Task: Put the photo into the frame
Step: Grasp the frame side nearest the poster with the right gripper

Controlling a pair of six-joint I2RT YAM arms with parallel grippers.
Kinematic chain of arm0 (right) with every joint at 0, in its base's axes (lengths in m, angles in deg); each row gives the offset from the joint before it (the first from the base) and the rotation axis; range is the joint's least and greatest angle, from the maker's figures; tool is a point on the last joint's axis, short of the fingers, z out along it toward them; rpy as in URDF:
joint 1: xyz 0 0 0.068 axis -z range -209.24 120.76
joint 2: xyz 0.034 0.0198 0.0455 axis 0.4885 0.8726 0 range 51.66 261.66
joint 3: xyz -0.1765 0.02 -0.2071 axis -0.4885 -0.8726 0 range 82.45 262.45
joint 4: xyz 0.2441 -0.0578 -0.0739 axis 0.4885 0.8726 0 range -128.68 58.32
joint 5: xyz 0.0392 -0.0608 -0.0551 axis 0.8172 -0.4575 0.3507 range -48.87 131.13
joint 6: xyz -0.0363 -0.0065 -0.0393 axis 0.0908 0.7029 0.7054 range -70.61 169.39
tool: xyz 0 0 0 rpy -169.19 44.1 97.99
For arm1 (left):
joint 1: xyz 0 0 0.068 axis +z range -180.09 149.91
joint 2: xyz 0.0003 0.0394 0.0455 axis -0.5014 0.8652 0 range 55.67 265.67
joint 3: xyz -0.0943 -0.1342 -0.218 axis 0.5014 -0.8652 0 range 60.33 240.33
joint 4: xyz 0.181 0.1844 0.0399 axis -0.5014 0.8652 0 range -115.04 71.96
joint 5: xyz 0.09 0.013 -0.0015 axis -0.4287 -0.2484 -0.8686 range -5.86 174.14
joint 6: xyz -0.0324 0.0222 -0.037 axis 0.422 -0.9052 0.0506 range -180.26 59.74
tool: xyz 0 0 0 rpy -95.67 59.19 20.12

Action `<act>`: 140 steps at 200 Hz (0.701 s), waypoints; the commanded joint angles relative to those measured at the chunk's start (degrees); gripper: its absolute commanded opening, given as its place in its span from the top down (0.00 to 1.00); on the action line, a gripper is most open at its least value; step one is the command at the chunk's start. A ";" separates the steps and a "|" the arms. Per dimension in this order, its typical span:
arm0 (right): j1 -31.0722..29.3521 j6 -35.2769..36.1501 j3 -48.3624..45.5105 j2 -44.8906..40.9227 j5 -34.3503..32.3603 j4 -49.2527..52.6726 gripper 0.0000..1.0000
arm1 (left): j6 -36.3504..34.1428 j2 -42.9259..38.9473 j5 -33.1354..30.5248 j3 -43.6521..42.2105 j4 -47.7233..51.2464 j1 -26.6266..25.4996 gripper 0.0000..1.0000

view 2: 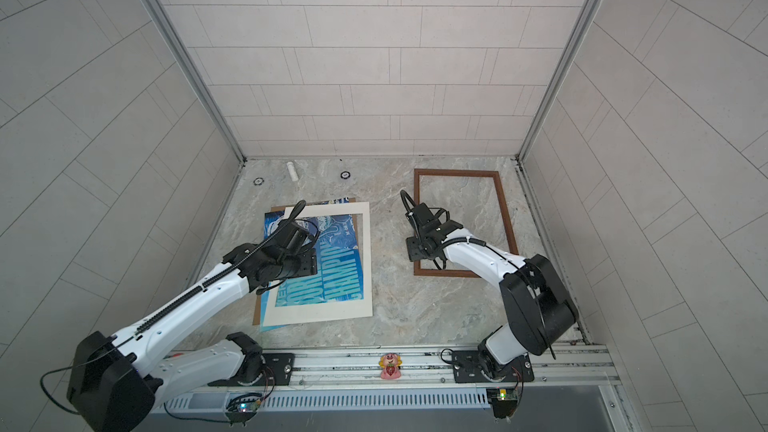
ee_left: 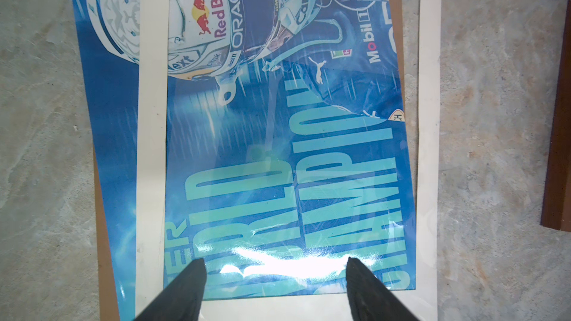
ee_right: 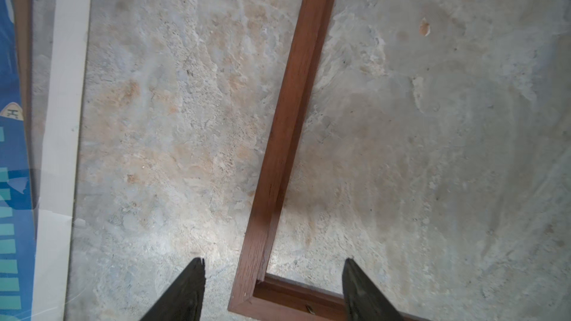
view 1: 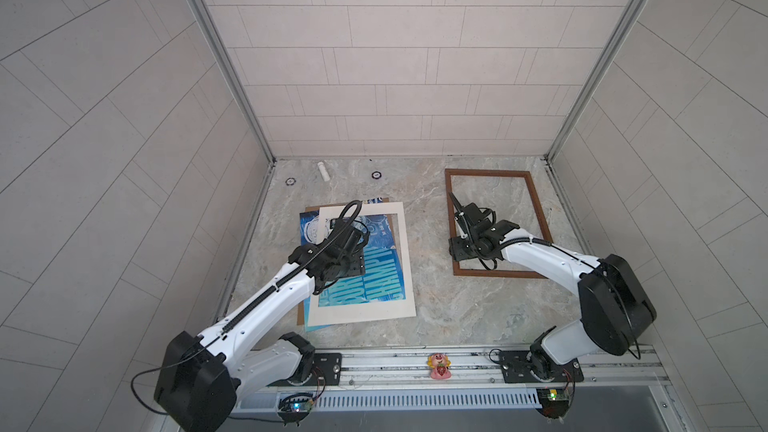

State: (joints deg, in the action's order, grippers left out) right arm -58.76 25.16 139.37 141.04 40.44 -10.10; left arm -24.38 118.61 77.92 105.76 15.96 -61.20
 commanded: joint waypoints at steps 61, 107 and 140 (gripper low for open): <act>0.73 -0.32 8.62 12.55 -1.31 3.94 0.51 | -1.33 -4.87 -3.23 -2.16 -2.94 -0.34 0.22; 2.54 0.48 9.44 15.97 -0.38 4.84 0.52 | -1.46 -4.75 -3.06 -2.16 -3.91 -0.34 0.22; 2.71 0.59 8.93 15.80 0.42 4.69 0.55 | -1.25 -4.89 -2.57 -2.19 -4.29 -0.33 0.22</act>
State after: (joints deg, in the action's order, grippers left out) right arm -56.07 25.47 148.47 156.45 41.07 -7.33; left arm -25.25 114.10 75.78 104.28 12.29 -61.36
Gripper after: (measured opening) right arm 0.453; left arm 0.779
